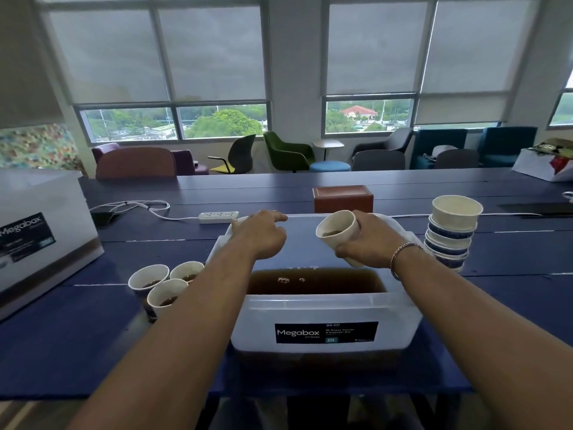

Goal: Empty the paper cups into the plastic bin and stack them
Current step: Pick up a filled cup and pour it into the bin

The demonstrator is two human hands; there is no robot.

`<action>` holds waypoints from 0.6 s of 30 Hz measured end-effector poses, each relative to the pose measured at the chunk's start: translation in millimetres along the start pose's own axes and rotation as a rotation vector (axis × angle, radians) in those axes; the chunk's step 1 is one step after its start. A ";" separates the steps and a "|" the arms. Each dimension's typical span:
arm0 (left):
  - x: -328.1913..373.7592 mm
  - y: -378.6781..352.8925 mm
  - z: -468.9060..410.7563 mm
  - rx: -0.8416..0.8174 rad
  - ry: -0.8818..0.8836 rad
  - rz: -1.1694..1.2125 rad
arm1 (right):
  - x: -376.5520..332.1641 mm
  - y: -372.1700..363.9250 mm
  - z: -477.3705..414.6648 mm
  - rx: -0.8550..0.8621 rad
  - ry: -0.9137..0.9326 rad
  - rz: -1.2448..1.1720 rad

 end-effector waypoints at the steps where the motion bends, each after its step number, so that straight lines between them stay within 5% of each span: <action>1: 0.3 -0.1 0.4 0.002 -0.003 0.000 | 0.1 -0.4 0.2 -0.007 0.009 0.015; 18: 2.6 0.6 4.7 -0.030 -0.019 -0.116 | 6.8 -9.9 -5.6 -0.077 0.048 0.206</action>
Point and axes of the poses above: each hand's wrist, its own z-axis away from the middle knuckle, its own y-axis out of the back of the hand, x = y × z, the point moved 3 cm from there along -z, towards the middle knuckle, and after that the axes turned 15 degrees about -z, right-handed, at the moved point
